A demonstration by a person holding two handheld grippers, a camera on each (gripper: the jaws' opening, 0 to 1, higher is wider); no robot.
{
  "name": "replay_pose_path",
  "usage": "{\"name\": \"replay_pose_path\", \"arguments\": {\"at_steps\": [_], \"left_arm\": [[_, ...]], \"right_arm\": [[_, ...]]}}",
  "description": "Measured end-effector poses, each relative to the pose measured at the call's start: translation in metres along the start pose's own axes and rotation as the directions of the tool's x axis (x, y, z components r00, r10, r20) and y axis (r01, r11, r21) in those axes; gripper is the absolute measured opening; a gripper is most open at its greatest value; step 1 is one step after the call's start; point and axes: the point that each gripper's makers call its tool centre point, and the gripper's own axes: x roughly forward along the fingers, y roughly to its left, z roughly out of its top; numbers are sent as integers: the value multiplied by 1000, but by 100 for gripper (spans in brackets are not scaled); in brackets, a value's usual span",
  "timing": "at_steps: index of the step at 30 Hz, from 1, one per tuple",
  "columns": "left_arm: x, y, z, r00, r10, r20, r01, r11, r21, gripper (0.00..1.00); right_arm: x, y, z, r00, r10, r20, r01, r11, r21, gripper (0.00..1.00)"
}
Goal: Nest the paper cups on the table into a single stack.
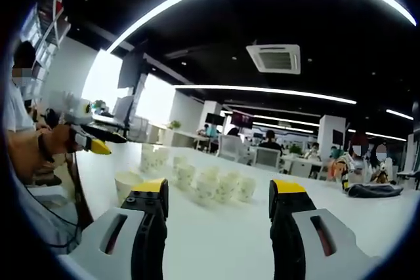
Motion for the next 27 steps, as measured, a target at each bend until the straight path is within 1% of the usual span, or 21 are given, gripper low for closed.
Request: {"name": "replay_pose_path", "arguments": {"at_steps": [3, 5, 7, 11, 15, 17, 19, 21, 25, 27], "left_arm": [[-12, 11, 8, 1000, 14, 1, -14, 1000, 4, 79], [-19, 22, 12, 999, 48, 21, -48, 999, 19, 75], [-28, 24, 12, 998, 63, 32, -64, 998, 16, 74], [-38, 26, 9, 996, 59, 60, -58, 998, -20, 73], [-41, 23, 2, 998, 38, 44, -37, 999, -25, 73], [-43, 23, 2, 999, 30, 40, -29, 999, -24, 73], [-48, 30, 6, 997, 45, 54, -43, 998, -34, 73], [-52, 35, 7, 996, 63, 55, -62, 997, -35, 73], [-64, 53, 2, 990, 135, 30, -135, 991, 19, 73], [-69, 58, 3, 989, 147, 32, -148, 989, 16, 72]], "right_arm": [[4, 5, -4, 1000, 13, -7, -13, 1000, 4, 65], [6, 8, -5, 1000, 21, -10, -21, 1000, 5, 65], [7, 10, -7, 1000, 25, -15, -25, 1000, 4, 66], [6, 8, -10, 1000, 26, -18, -26, 1000, 11, 66], [2, 4, -6, 1000, 19, -10, -19, 1000, 11, 66], [-1, 2, -3, 1000, 19, 4, -19, 1000, 23, 66], [-3, 1, -1, 1000, 19, 9, -20, 999, 33, 66], [-4, 1, 0, 1000, 16, 12, -17, 999, 28, 67], [-6, 3, 3, 1000, 16, 21, -16, 1000, 25, 67], [-5, 5, 2, 999, 23, 23, -23, 999, 29, 67]]}}
